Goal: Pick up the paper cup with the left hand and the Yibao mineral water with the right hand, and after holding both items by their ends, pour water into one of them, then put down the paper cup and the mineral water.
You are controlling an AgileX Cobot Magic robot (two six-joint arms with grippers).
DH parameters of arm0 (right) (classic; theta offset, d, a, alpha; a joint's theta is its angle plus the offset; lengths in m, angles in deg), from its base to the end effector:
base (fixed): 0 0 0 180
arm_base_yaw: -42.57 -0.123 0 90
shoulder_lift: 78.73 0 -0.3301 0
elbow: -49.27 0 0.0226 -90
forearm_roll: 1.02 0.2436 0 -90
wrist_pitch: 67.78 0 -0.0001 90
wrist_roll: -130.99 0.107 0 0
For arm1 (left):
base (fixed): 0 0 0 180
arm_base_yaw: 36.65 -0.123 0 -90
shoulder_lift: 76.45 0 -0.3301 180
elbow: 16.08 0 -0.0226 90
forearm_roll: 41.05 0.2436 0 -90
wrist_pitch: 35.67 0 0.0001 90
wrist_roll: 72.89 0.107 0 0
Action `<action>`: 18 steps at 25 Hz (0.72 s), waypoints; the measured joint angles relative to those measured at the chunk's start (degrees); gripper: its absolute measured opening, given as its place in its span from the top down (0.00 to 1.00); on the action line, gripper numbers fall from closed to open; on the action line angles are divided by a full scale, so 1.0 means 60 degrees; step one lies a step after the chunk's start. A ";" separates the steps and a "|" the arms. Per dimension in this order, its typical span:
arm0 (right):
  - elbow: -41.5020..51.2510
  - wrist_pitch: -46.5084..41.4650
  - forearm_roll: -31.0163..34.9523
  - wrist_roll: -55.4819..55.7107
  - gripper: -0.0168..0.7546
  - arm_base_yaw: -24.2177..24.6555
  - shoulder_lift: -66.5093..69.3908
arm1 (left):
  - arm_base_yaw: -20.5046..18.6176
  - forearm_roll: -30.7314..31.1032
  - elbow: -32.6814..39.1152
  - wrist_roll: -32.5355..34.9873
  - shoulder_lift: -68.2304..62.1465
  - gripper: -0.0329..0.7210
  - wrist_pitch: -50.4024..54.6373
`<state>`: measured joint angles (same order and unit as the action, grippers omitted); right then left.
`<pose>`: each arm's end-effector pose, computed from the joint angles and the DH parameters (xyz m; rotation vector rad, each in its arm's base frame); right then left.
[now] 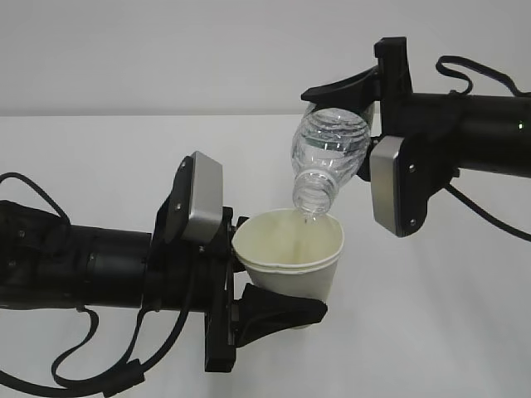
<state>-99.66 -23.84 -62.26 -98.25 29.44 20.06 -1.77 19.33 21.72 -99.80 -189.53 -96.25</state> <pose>0.3105 0.1392 0.2884 -1.7196 0.5548 -0.5153 0.2273 -0.2572 0.2013 1.2974 1.4263 -1.0617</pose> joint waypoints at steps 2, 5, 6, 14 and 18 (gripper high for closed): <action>0.0000 0.0000 0.0000 0.0000 0.40 0.0000 0.0000 | 0.0000 0.0000 0.0000 0.0000 0.0000 0.39 0.0000; 0.0000 0.0000 0.0000 0.0000 0.40 0.0000 0.0000 | 0.0000 0.0000 0.0000 0.0000 0.0000 0.39 0.0000; 0.0000 0.0000 0.0000 0.0000 0.40 0.0000 0.0000 | 0.0000 0.0000 0.0000 0.0000 0.0000 0.39 0.0000; 0.0000 0.0021 0.0000 0.0000 0.40 0.0000 0.0000 | 0.0000 0.0151 0.0000 0.0000 0.0000 0.39 0.0000; 0.0000 0.0042 0.0000 0.0000 0.40 0.0000 0.0000 | 0.0000 0.0274 0.0000 0.0000 0.0000 0.39 0.0000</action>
<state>-99.66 -23.59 -62.26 -98.25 29.44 20.06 -1.77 20.97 21.72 -99.80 -189.53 -96.25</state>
